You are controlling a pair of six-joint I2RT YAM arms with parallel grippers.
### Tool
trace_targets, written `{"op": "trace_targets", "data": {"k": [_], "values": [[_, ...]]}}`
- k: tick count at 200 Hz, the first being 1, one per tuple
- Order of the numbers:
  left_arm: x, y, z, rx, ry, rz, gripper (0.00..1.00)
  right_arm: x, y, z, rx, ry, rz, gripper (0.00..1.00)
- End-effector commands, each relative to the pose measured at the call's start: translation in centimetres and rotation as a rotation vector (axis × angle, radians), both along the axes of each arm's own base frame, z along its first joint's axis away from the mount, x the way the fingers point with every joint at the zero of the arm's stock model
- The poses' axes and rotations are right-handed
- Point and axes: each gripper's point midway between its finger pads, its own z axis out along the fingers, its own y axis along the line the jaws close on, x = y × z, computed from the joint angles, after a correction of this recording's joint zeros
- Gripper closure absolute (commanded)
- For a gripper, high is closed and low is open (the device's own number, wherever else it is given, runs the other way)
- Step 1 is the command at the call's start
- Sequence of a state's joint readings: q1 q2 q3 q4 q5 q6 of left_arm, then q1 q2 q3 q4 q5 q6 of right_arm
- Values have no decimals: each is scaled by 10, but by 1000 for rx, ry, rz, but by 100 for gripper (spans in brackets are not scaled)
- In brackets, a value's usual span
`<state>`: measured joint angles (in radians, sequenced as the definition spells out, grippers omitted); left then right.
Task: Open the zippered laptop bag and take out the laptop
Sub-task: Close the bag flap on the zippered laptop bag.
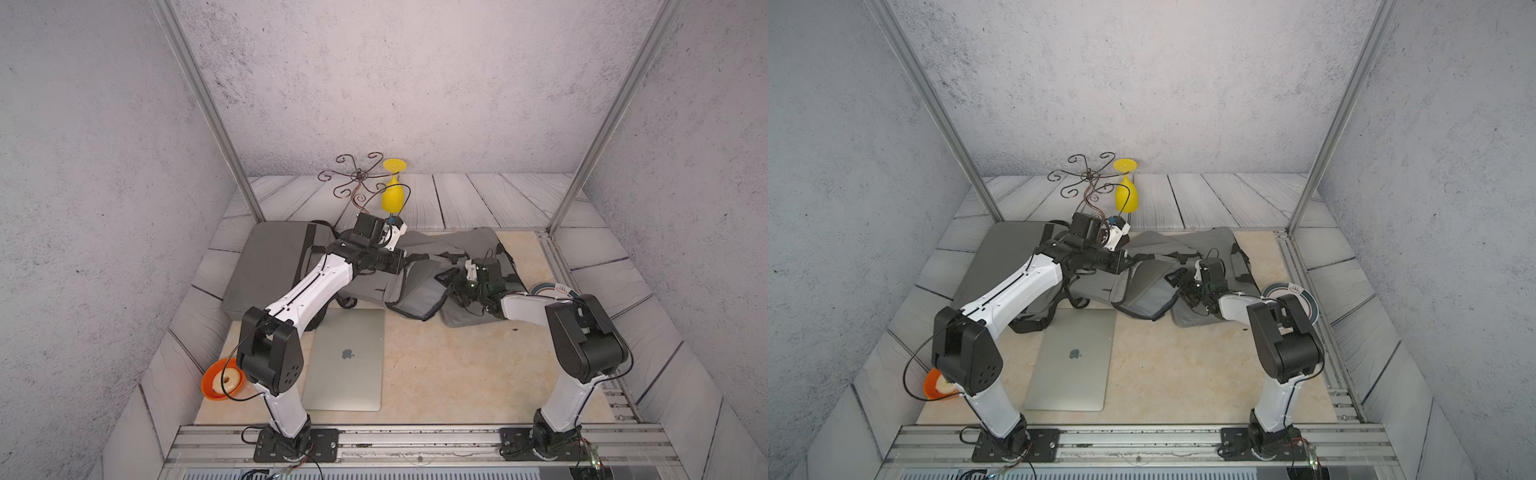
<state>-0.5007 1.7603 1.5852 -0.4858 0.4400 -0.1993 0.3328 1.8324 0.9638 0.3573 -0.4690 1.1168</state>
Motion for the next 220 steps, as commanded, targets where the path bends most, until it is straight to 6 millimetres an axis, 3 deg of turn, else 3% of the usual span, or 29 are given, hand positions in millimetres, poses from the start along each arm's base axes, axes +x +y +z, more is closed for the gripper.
{"op": "trace_targets", "data": {"k": [1, 20, 35, 85, 115, 158, 177, 220], "values": [[1, -12, 17, -54, -49, -32, 100, 17, 27, 6, 55, -42, 37, 25], [2, -13, 18, -59, -59, -39, 100, 22, 38, -6, 76, -16, 36, 27], [2, -14, 18, -54, -60, -45, 100, 23, 43, -5, 115, -14, 36, 30], [4, -15, 19, -50, -62, -53, 100, 5, 15, 9, -40, -32, 59, 29], [3, -15, 18, -46, -61, -55, 100, -18, -6, 19, -122, -17, 77, 27], [3, -17, 18, -63, -53, -57, 100, -42, 2, 28, 12, 30, 100, 27], [2, -20, 20, -77, -50, -62, 100, -40, 7, 23, 24, 37, 104, 27], [-1, -21, 27, -108, -47, -61, 100, -12, 29, 12, 86, 26, 95, 27]]}}
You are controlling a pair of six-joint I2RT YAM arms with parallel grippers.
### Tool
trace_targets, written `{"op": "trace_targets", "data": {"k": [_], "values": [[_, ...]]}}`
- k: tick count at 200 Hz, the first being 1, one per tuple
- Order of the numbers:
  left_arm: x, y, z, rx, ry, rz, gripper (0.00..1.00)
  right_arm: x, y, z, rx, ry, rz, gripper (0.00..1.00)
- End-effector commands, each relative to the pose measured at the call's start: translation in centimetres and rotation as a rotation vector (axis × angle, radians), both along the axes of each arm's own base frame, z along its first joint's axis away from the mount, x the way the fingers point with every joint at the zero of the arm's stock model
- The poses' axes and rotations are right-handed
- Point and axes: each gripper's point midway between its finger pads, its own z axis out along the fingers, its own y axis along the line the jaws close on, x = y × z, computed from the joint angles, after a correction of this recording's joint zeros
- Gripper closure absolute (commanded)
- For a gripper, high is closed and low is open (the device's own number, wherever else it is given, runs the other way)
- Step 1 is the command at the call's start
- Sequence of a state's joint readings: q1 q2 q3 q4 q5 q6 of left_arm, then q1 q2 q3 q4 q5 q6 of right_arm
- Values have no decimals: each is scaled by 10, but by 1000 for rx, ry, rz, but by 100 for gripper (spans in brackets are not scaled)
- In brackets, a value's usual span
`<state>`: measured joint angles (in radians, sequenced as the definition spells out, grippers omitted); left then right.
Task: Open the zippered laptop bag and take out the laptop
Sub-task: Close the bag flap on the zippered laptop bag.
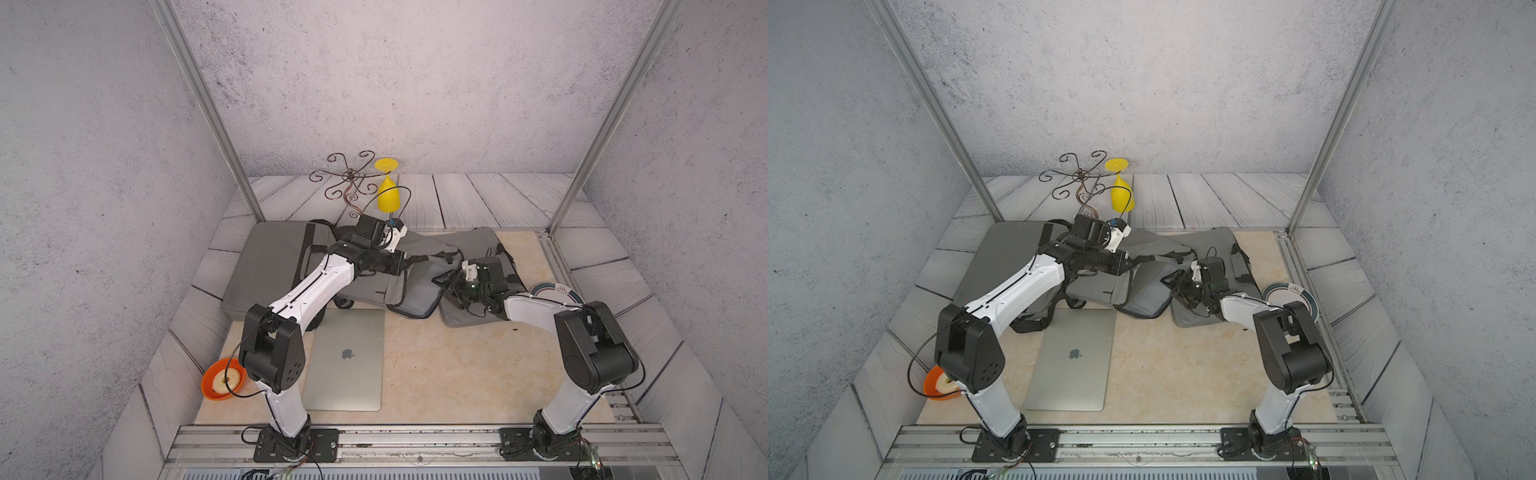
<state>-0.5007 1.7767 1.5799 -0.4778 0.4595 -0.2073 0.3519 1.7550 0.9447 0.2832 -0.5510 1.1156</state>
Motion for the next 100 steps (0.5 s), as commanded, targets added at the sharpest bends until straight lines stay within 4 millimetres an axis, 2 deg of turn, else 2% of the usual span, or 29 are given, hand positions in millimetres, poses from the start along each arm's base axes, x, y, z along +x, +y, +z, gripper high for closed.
{"op": "trace_targets", "data": {"k": [1, 34, 100], "values": [[-1, -17, 36, -101, -71, -51, 100, 16, 17, -7, 50, -1, 7, 27], [-2, -19, 39, -115, -72, -58, 100, 29, 31, -29, 59, 28, 8, 27], [-3, -27, 41, -162, -77, -93, 100, 52, 68, -58, 102, 28, 31, 32]]}}
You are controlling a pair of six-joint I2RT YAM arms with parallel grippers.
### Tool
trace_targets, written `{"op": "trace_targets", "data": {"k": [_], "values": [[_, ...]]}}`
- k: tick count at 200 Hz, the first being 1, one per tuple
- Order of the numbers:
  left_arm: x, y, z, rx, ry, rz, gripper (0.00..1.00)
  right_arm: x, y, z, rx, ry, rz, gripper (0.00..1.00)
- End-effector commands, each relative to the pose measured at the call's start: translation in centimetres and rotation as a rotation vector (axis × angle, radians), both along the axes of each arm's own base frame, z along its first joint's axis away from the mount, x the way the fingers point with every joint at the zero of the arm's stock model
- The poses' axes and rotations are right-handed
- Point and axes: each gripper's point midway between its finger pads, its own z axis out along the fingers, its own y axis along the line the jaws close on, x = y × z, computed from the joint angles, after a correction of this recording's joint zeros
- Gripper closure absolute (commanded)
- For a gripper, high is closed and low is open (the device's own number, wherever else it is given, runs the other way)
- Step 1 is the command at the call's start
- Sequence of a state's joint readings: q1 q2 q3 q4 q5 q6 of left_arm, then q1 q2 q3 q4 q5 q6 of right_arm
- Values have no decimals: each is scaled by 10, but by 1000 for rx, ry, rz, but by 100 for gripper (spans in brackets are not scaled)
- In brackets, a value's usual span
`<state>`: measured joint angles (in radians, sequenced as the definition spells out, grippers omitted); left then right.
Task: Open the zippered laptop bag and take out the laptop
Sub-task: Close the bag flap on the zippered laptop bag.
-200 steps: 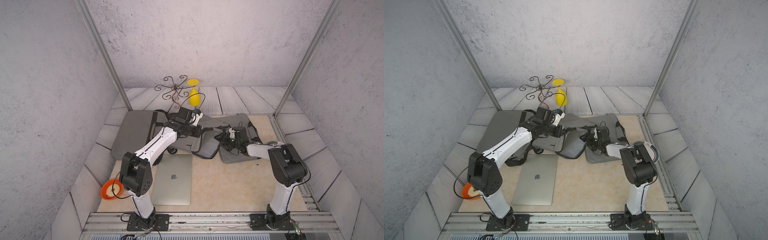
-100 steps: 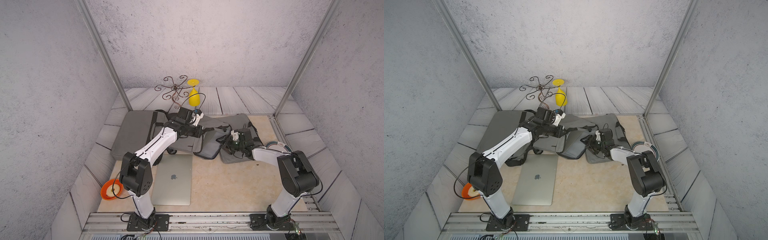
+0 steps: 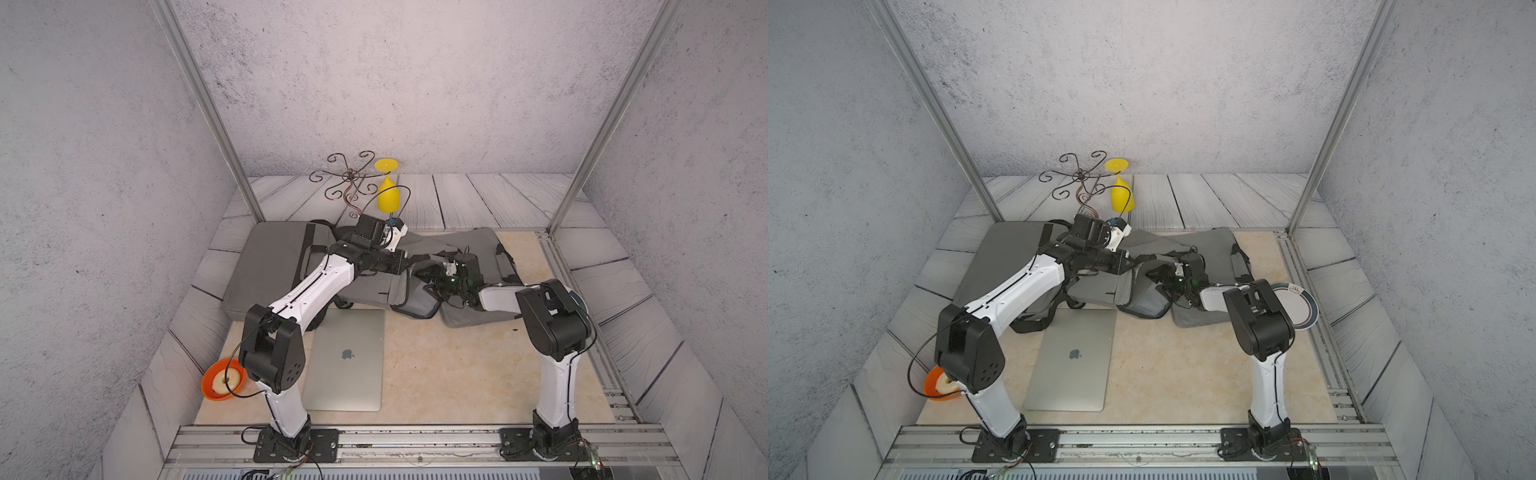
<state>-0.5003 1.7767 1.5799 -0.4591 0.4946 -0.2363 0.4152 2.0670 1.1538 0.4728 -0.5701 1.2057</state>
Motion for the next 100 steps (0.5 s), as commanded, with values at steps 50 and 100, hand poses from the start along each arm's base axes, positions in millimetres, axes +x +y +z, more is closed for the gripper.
{"op": "trace_targets", "data": {"k": [50, 100], "values": [[-6, -25, 34, -126, -125, -124, 100, 17, 26, -28, 91, 5, -22, 52], [-10, -21, 19, -103, -98, -115, 100, 23, 19, 6, 168, -93, -60, 86]]}}
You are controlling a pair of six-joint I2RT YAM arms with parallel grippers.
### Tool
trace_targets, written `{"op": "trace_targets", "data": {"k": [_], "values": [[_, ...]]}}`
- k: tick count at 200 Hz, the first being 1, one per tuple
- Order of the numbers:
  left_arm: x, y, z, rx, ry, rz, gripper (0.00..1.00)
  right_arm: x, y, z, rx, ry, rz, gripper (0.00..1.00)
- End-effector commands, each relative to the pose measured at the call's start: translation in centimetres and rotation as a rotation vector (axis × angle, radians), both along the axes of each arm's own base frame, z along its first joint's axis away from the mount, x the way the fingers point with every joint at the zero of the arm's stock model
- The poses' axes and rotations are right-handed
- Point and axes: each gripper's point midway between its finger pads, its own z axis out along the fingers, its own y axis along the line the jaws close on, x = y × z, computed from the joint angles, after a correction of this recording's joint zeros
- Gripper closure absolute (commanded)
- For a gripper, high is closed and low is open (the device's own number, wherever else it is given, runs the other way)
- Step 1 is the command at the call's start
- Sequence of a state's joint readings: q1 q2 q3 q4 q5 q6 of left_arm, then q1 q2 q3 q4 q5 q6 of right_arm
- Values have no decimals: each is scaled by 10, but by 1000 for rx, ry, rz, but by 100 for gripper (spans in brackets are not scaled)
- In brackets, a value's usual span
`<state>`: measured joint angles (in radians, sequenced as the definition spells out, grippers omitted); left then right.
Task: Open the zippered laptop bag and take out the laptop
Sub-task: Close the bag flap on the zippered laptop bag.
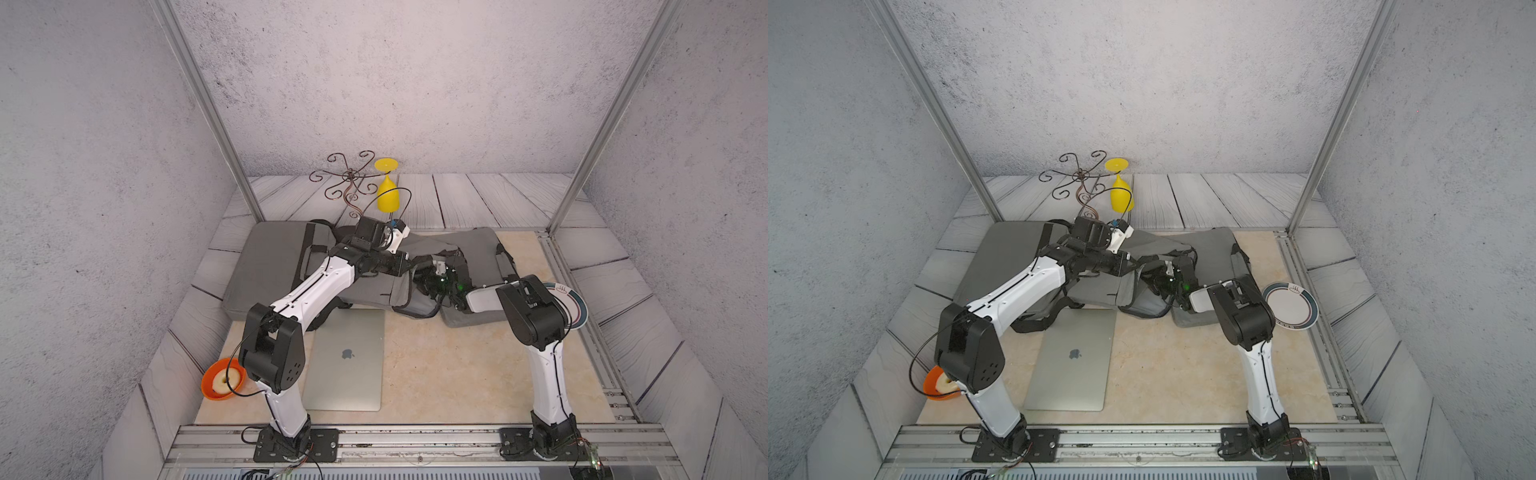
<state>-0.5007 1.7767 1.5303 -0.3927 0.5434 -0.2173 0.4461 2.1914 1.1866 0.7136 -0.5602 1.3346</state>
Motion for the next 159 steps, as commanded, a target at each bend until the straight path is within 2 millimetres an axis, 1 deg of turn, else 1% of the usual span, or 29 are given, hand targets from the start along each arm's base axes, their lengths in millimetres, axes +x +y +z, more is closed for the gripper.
{"op": "trace_targets", "data": {"k": [1, 16, 36, 51, 73, 92, 119, 127, 159], "values": [[-6, -14, 26, -75, -84, -66, 100, 7, -5, 13, 50, -62, -37, 86], [-7, -12, 20, -67, -76, -59, 100, 6, -7, 26, 69, -89, -43, 93], [-6, -8, 14, -46, -76, -41, 100, 1, -10, 44, 81, -124, -36, 98], [-6, -3, 5, -21, -77, -20, 100, -5, -12, 60, 88, -152, -28, 100], [-4, 2, -6, 0, -75, 3, 100, -16, -19, 78, 80, -173, -32, 100], [-3, 2, -12, 0, -64, 9, 100, -29, -28, 84, 63, -174, -42, 100], [-2, 0, -16, -4, -58, 5, 100, -48, -46, 86, 48, -162, -68, 100], [-2, 0, -16, -3, -58, 5, 100, -53, -54, 84, 41, -155, -78, 100], [-1, 0, -21, 5, -51, 10, 100, -73, -83, 88, -23, -155, -103, 100]]}}
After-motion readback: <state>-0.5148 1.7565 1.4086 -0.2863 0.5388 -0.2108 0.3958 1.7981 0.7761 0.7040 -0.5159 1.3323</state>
